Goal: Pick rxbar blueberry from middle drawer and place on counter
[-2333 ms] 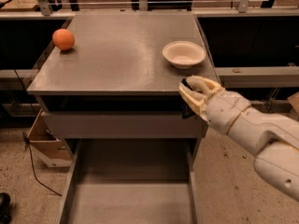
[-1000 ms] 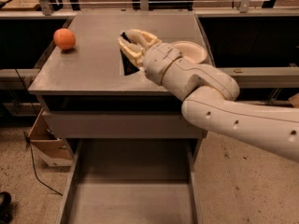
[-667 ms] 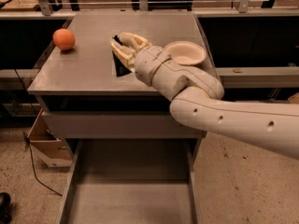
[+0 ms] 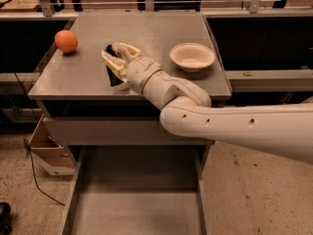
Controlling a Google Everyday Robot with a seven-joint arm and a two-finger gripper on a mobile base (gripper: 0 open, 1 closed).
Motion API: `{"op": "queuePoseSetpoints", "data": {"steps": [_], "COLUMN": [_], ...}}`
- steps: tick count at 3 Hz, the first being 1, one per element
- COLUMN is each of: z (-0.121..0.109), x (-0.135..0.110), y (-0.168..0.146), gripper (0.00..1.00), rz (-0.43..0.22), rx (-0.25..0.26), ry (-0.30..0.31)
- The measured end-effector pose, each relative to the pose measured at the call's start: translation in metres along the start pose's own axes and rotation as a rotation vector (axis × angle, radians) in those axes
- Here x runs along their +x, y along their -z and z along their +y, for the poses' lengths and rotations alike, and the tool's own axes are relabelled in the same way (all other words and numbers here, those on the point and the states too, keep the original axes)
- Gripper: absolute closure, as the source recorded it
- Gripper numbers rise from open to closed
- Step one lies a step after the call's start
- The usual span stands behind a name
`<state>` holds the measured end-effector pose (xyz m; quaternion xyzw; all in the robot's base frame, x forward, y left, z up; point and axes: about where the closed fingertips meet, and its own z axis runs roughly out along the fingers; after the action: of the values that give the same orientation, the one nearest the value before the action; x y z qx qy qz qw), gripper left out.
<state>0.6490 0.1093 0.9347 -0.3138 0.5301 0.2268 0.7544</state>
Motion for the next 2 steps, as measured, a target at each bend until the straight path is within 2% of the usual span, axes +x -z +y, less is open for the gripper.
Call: {"op": "queuePoseSetpoints", "data": {"steps": [1, 2], "z": [0.006, 0.009], "x": [0.016, 0.029], "y": [-0.012, -0.020], "gripper": [0.04, 0.00], "rz": [0.000, 0.007], "rx": [0.004, 0.007], "ry": [-0.005, -0.008]}}
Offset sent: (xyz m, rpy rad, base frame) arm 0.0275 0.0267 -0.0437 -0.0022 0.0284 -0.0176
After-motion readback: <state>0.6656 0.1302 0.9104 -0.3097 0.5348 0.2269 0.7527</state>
